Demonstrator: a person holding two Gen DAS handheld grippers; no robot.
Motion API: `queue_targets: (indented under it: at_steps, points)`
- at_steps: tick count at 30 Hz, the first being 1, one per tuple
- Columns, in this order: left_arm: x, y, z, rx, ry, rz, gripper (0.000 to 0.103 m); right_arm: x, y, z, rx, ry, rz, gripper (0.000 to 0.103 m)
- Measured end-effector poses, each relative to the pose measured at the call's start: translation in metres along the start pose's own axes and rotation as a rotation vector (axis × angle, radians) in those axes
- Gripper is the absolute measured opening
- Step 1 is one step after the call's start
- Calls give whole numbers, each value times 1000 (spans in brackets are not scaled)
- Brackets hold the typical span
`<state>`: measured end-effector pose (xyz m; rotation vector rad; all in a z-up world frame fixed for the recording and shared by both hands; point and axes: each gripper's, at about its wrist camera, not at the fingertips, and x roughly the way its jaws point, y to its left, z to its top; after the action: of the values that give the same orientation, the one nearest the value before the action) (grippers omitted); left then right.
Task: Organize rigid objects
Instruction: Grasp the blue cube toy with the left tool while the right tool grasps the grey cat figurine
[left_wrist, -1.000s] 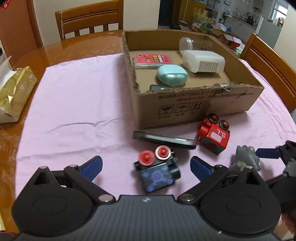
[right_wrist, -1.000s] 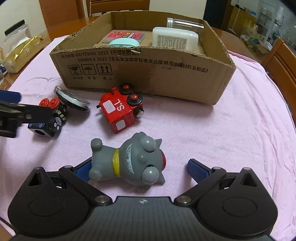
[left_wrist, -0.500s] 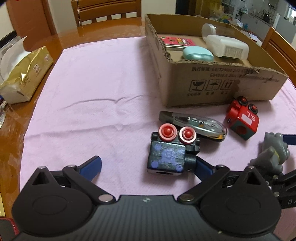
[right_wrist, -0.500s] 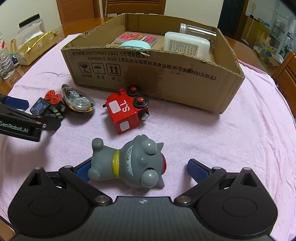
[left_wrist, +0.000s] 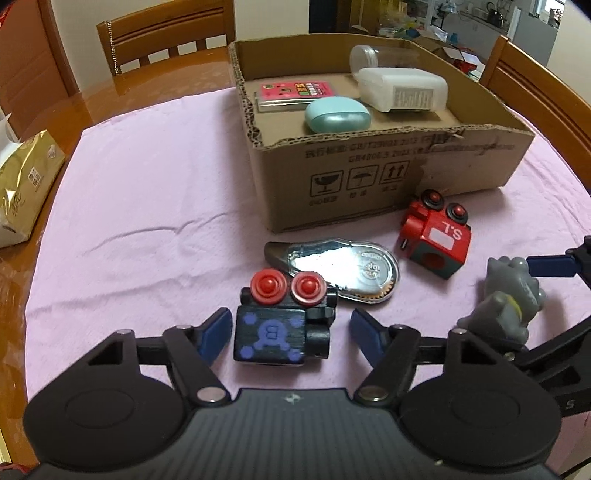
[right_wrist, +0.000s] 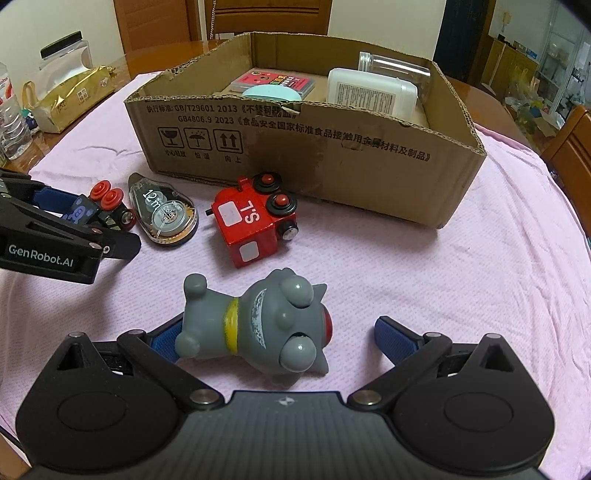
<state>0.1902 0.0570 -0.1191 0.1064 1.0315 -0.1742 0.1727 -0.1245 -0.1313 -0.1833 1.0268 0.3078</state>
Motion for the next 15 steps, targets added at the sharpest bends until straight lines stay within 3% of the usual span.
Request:
queue_targets:
  at_steps: [8,15]
  points:
    - [0,0,2,8,4,-8,66,3,4,11,-41,30,24,102]
    - [0,2,4,13,11,-13,51,-3,12,20,-114,44,58,79]
